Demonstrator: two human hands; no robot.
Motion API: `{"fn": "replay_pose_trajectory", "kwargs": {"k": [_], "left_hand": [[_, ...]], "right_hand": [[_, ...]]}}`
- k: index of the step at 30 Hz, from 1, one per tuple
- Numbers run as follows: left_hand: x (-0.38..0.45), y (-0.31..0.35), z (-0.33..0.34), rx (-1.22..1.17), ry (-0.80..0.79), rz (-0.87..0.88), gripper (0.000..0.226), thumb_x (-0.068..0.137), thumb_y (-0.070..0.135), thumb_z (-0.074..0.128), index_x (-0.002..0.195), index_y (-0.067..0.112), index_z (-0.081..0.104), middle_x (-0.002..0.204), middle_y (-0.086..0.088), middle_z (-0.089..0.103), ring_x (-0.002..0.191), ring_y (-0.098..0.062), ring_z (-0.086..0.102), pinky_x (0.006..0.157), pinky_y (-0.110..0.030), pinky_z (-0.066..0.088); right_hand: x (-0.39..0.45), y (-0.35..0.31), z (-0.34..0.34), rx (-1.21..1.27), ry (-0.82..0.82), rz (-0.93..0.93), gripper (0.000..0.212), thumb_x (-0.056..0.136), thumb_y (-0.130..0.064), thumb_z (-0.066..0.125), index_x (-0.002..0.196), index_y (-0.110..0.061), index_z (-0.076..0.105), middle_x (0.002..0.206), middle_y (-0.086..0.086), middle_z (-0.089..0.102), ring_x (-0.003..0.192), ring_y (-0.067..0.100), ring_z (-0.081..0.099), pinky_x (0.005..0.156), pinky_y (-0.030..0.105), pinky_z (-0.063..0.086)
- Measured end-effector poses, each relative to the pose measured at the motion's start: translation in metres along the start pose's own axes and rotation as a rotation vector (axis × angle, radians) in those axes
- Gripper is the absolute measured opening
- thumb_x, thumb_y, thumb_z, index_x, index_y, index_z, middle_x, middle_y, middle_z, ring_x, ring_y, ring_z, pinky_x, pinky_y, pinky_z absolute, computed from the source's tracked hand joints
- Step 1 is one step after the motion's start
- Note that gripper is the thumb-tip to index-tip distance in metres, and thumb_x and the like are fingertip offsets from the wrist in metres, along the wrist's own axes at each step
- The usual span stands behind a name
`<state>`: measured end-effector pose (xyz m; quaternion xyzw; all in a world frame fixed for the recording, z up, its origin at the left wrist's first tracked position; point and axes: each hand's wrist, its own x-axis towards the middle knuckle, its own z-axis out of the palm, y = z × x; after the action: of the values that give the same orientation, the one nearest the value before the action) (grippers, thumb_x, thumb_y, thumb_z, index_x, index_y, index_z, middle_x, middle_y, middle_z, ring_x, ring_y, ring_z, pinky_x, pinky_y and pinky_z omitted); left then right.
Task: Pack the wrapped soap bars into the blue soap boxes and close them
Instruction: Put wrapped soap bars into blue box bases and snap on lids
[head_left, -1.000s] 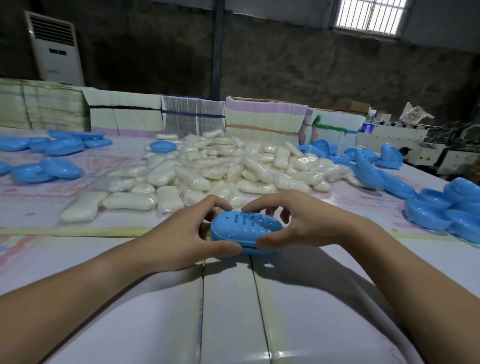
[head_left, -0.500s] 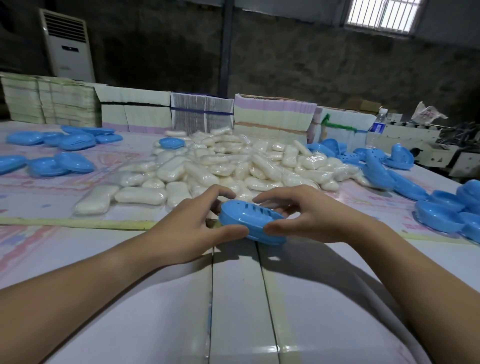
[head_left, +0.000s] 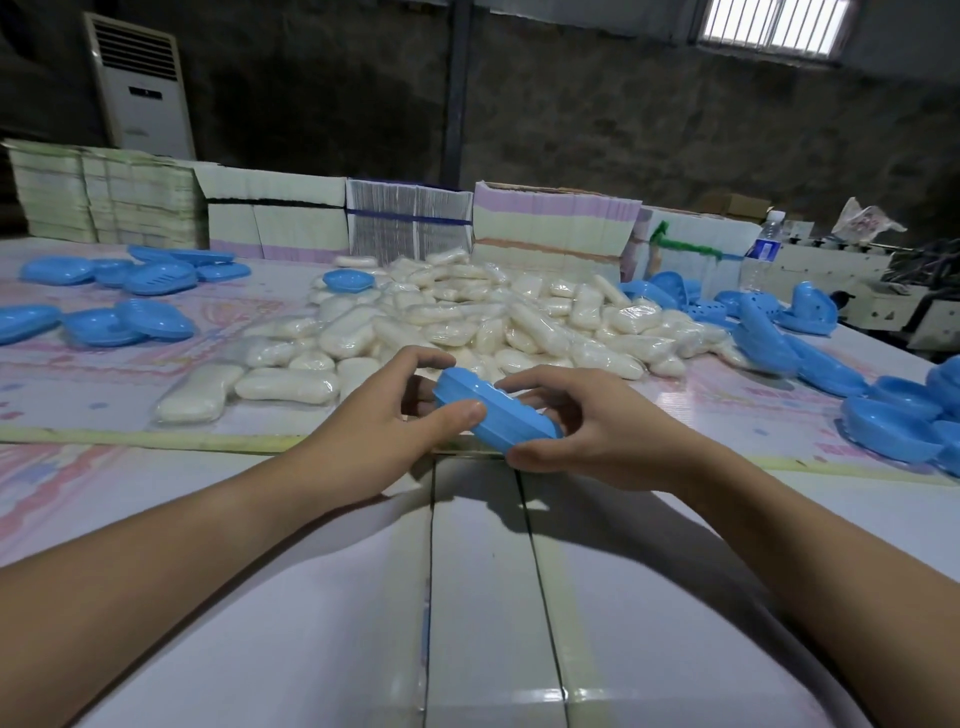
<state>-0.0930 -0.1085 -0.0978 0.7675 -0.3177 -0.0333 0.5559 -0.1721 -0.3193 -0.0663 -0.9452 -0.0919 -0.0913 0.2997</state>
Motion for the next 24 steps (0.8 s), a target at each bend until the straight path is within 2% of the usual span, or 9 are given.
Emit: {"fn": "replay_pose_trajectory", "kwargs": {"k": [2, 4, 7, 9, 14, 16, 18, 20, 24], "left_hand": [[-0.001, 0.006, 0.002, -0.130, 0.036, -0.039, 0.066, 0.069, 0.053, 0.082, 0.126, 0.033, 0.056, 0.105, 0.007, 0.069, 0.089, 0.001, 0.069, 0.081, -0.016, 0.054], [0.000, 0.010, 0.005, -0.326, 0.037, -0.061, 0.070, 0.068, 0.034, 0.090, 0.130, 0.024, 0.058, 0.113, 0.003, 0.071, 0.102, -0.013, 0.072, 0.095, -0.030, 0.055], [0.000, 0.016, 0.008, -0.670, 0.000, -0.121, 0.061, 0.074, 0.013, 0.075, 0.132, 0.011, 0.058, 0.110, -0.010, 0.074, 0.105, -0.025, 0.072, 0.096, -0.035, 0.056], [0.000, 0.016, 0.008, -0.777, -0.005, -0.173, 0.053, 0.082, 0.004, 0.068, 0.134, 0.008, 0.056, 0.116, -0.022, 0.070, 0.108, -0.026, 0.070, 0.095, -0.035, 0.056], [-0.001, 0.014, 0.006, -0.895, -0.033, -0.250, 0.057, 0.077, 0.011, 0.070, 0.132, 0.004, 0.056, 0.131, -0.032, 0.060, 0.118, -0.035, 0.065, 0.096, -0.041, 0.054], [0.000, 0.014, 0.005, -0.881, -0.024, -0.233, 0.060, 0.074, 0.014, 0.071, 0.132, 0.005, 0.056, 0.131, -0.030, 0.060, 0.118, -0.034, 0.066, 0.100, -0.042, 0.053], [0.001, 0.012, 0.005, -0.874, -0.018, -0.219, 0.063, 0.074, 0.016, 0.072, 0.133, 0.004, 0.054, 0.132, -0.028, 0.061, 0.119, -0.031, 0.066, 0.104, -0.042, 0.051], [0.002, 0.011, 0.004, -0.900, -0.012, -0.202, 0.063, 0.075, 0.014, 0.072, 0.134, 0.003, 0.053, 0.132, -0.026, 0.062, 0.119, -0.031, 0.066, 0.103, -0.042, 0.052], [0.001, 0.012, 0.005, -0.973, -0.015, -0.176, 0.060, 0.076, 0.008, 0.069, 0.134, 0.004, 0.053, 0.127, -0.022, 0.066, 0.114, -0.031, 0.068, 0.094, -0.039, 0.056]], "right_hand": [[0.003, -0.002, 0.008, 0.094, 0.077, 0.006, 0.046, 0.063, -0.049, 0.075, 0.106, -0.049, 0.058, 0.086, -0.019, 0.067, 0.071, 0.004, 0.063, 0.061, 0.016, 0.048], [0.005, -0.004, 0.014, 0.253, 0.167, -0.001, 0.048, 0.065, -0.040, 0.077, 0.111, -0.040, 0.063, 0.089, -0.009, 0.072, 0.073, 0.009, 0.068, 0.066, 0.022, 0.054], [0.007, -0.009, 0.020, 0.390, 0.278, -0.042, 0.044, 0.070, -0.031, 0.074, 0.113, -0.029, 0.068, 0.090, -0.003, 0.073, 0.081, 0.012, 0.070, 0.073, 0.029, 0.057], [0.007, -0.011, 0.023, 0.392, 0.285, -0.053, 0.045, 0.071, -0.031, 0.073, 0.116, -0.024, 0.069, 0.094, -0.001, 0.073, 0.086, 0.014, 0.070, 0.076, 0.030, 0.057], [0.007, -0.012, 0.029, 0.298, 0.252, -0.018, 0.048, 0.076, -0.030, 0.082, 0.121, -0.027, 0.066, 0.105, -0.004, 0.072, 0.095, 0.010, 0.069, 0.085, 0.034, 0.057], [0.008, -0.012, 0.028, 0.304, 0.228, -0.021, 0.043, 0.078, -0.039, 0.078, 0.119, -0.031, 0.065, 0.107, -0.007, 0.072, 0.099, 0.009, 0.067, 0.089, 0.035, 0.055], [0.008, -0.013, 0.028, 0.365, 0.197, -0.027, 0.048, 0.081, -0.047, 0.066, 0.124, -0.026, 0.065, 0.112, -0.005, 0.070, 0.103, 0.012, 0.066, 0.092, 0.035, 0.053], [0.009, -0.013, 0.027, 0.422, 0.206, -0.024, 0.051, 0.082, -0.043, 0.061, 0.129, -0.021, 0.064, 0.117, -0.002, 0.070, 0.109, 0.013, 0.064, 0.099, 0.040, 0.050], [0.010, -0.011, 0.026, 0.424, 0.250, -0.049, 0.048, 0.076, -0.038, 0.066, 0.123, -0.028, 0.064, 0.115, -0.018, 0.067, 0.109, -0.003, 0.062, 0.091, 0.022, 0.050]]}}
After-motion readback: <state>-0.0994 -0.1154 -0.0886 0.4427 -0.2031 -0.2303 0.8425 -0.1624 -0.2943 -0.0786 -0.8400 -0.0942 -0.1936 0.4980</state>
